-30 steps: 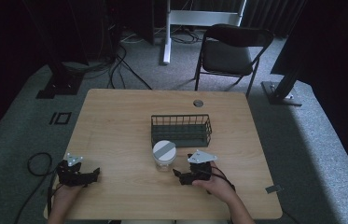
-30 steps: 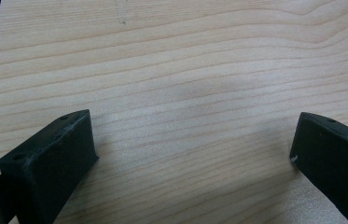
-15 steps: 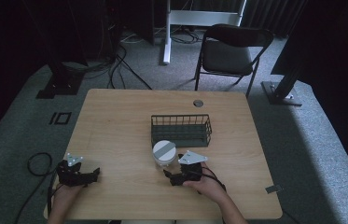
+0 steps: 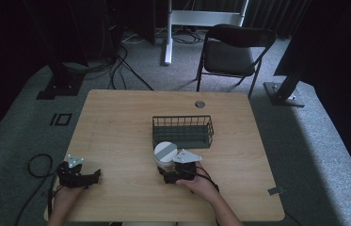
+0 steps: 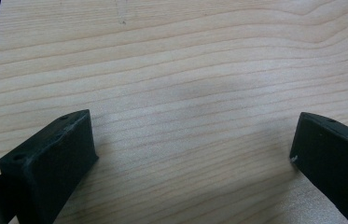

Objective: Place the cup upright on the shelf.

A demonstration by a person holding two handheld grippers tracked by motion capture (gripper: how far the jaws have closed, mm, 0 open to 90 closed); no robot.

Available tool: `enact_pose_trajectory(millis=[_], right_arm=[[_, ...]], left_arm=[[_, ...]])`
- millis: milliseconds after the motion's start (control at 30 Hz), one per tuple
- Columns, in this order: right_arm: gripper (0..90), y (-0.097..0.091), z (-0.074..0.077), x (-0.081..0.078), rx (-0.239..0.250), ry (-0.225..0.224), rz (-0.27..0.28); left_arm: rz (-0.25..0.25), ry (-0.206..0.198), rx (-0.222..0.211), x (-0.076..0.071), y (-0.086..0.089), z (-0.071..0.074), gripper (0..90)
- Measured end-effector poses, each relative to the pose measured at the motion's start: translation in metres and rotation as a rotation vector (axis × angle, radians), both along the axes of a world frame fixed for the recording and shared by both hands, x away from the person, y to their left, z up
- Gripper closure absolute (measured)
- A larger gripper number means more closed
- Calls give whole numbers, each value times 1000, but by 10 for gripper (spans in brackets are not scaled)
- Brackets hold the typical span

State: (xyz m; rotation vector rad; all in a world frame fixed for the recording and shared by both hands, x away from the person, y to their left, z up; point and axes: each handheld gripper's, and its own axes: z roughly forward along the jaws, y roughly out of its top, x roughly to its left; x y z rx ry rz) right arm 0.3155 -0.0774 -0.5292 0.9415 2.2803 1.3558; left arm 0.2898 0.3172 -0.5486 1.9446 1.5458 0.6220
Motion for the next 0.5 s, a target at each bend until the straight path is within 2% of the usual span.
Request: enact_pose_trajectory(millis=[167, 333, 500], right_arm=[[125, 6, -1, 2, 7, -23, -31], [125, 10, -3, 2, 25, -36, -38], [125, 12, -5, 2, 44, -33, -62]], left_arm=[[0, 0, 0, 0, 0, 0, 1], [-1, 1, 1, 0, 0, 0, 1], [-1, 1, 2, 0, 0, 0, 1]])
